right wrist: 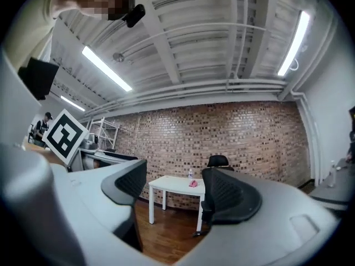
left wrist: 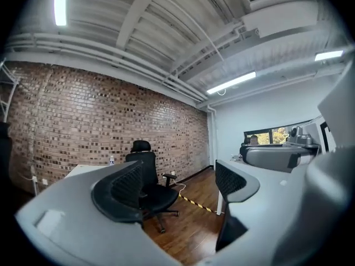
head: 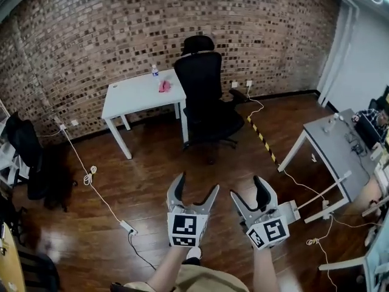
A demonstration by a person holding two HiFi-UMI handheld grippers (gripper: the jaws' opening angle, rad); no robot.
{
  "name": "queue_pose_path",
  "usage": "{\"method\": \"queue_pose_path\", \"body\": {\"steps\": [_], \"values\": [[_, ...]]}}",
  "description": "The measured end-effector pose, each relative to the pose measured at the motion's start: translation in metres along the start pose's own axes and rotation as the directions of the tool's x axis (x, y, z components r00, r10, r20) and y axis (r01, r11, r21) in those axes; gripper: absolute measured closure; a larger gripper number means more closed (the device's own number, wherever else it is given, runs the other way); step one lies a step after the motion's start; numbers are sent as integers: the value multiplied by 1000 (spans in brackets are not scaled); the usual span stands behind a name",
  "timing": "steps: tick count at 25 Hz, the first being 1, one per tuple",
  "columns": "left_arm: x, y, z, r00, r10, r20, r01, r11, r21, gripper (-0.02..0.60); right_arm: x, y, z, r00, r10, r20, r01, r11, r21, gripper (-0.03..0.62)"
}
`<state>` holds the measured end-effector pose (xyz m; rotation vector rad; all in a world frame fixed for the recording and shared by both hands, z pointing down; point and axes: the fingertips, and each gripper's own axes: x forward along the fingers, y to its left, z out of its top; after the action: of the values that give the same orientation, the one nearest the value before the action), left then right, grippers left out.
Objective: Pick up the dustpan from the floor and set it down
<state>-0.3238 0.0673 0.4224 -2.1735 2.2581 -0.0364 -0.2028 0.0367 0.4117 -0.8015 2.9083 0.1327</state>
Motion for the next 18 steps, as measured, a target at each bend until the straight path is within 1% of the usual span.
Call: {"method": "queue_pose_path", "body": {"steps": [2, 5, 7, 9, 12, 14, 16, 18], "values": [[16, 26, 2, 1000, 3, 4, -3, 1000, -9, 176, 32, -1, 0, 1000, 5, 3, -5, 999, 38, 230], [44, 57, 4, 1000, -14, 4, 14, 999, -33, 170, 73, -11, 11, 1000, -17, 16, 16, 998, 66, 232], [67, 68, 8, 999, -44, 10, 44, 998, -46, 164, 91, -20, 21, 999, -31, 31, 29, 997, 66, 232], [92, 68, 14, 996, -85, 18, 86, 995, -48, 164, 99, -35, 25, 998, -65, 27, 64, 997, 54, 232], [133, 57, 19, 990, -142, 23, 143, 988, -58, 164, 102, -71, 18, 992, -128, -10, 128, 991, 29, 233], [162, 39, 16, 983, -181, 21, 182, 981, -62, 164, 96, -104, 10, 984, -176, -28, 177, 984, 31, 233], [195, 14, 13, 969, -245, 18, 246, 967, -63, 164, 90, -140, 8, 972, -234, -22, 234, 971, 37, 237], [229, -14, 8, 950, -313, 9, 313, 948, -56, 164, 84, -173, 12, 959, -284, 4, 284, 959, 19, 272]]}}
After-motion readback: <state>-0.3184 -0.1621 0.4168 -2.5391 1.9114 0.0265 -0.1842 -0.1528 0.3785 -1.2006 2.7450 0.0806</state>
